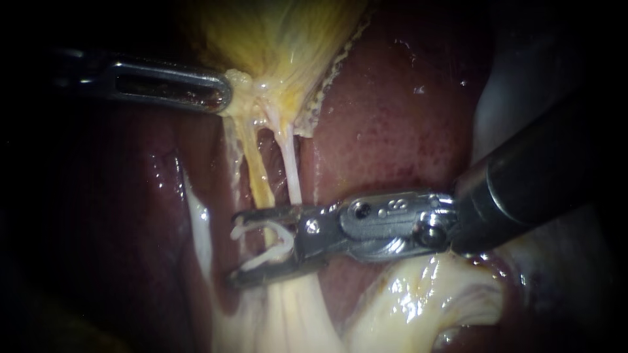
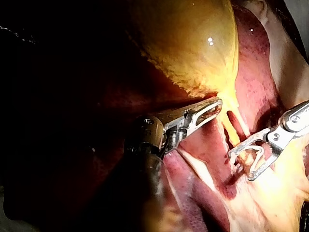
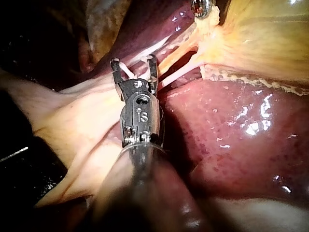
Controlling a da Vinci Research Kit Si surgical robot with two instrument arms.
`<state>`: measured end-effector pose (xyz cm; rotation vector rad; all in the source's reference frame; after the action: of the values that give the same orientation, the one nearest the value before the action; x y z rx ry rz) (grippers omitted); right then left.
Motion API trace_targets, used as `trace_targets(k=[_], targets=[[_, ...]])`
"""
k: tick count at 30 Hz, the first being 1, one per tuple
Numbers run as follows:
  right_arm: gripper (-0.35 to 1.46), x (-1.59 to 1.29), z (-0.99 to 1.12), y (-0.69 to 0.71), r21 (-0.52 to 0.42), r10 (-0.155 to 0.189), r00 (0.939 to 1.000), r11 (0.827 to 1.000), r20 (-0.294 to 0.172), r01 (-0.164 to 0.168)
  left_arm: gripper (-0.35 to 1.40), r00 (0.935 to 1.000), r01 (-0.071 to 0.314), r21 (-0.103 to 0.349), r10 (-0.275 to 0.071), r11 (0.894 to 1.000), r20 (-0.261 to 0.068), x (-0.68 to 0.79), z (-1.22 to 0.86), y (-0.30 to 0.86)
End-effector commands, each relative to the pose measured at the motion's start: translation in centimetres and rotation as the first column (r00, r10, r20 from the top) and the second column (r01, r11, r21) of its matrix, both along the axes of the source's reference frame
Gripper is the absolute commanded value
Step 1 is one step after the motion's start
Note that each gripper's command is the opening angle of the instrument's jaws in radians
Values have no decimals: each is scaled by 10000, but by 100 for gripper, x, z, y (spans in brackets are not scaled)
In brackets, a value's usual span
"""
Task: Clipping first clip left tube
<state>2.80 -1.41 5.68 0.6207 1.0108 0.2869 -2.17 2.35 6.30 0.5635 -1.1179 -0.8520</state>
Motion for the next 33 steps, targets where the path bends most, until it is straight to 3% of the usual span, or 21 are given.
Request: trace_targets(k=[1,10,24,33], targets=[[49,-1,-1,0,5,-1,10000,10000,-2,1,-35,10000,2,-2,-2,10000,-2,0,0,0],[49,-3,-4,1,22,-13,10000,10000,-12,13,-35,10000,2,-2,-2,10000,-3,0,0,0],[48,-34,-56,17,309,-119,9998,9994,-130,123,-35,10000,-19,-3,19,10000,11,0,1,-1],[48,-47,-45,23,304,-169,9997,9994,-158,174,-35,10000,-19,-6,19,10000,10,-1,2,-2]])
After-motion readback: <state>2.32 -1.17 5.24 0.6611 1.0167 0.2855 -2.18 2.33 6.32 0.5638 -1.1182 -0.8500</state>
